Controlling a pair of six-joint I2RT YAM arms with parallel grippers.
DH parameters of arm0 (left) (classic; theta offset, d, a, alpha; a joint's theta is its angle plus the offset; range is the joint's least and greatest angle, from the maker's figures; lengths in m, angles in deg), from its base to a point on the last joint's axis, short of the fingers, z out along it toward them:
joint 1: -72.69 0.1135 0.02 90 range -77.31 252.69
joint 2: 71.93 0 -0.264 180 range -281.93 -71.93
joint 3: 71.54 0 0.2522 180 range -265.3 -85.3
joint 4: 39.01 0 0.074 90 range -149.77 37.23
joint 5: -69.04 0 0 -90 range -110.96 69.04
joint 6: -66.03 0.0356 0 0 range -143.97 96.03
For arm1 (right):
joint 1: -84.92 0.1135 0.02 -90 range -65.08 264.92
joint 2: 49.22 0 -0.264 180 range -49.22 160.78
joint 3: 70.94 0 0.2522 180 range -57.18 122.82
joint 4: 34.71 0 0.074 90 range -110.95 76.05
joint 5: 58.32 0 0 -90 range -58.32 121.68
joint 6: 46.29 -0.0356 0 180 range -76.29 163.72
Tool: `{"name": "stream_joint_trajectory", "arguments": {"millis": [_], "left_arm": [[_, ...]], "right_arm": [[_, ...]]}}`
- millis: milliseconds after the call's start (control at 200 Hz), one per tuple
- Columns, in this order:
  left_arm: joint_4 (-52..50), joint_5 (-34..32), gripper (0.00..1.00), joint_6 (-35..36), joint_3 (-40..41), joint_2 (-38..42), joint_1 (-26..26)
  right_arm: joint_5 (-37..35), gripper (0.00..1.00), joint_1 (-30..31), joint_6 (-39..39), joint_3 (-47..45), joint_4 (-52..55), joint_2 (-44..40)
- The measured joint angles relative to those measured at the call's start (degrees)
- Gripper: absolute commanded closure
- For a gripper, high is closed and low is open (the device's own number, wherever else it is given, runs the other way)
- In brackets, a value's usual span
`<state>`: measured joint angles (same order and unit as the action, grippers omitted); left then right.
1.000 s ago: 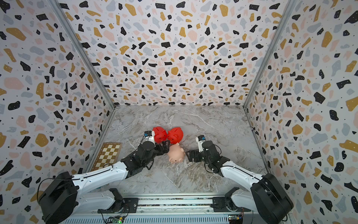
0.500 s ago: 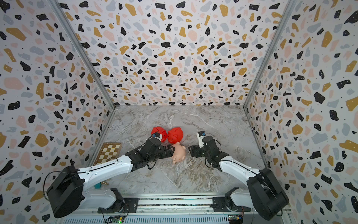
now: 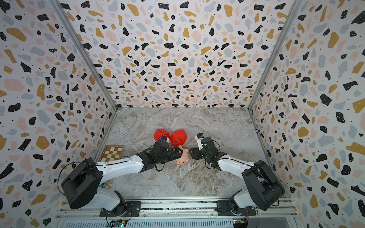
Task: Open piggy banks
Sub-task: Adjust the piggy bank at the center of the board.
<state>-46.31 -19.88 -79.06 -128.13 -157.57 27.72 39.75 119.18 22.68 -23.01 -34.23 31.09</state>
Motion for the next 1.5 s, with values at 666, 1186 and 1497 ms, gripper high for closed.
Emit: {"name": "stream_joint_trajectory", "arguments": {"millis": [666,1186,1497], "left_arm": [[-14.1,0.5,0.01,14.3,-13.5,-4.3,0.2],[-32.6,6.3,0.01,26.2,-26.9,-12.2,0.3],[-36.2,8.1,0.01,30.8,-29.0,-14.7,0.2]], "right_arm": [[-0.2,0.25,-0.4,-3.5,-5.5,4.4,-12.9],[0.0,0.13,-4.7,-2.2,-6.9,6.1,-13.0],[0.2,0.13,-4.8,-2.3,-8.2,6.2,-13.2]]}}
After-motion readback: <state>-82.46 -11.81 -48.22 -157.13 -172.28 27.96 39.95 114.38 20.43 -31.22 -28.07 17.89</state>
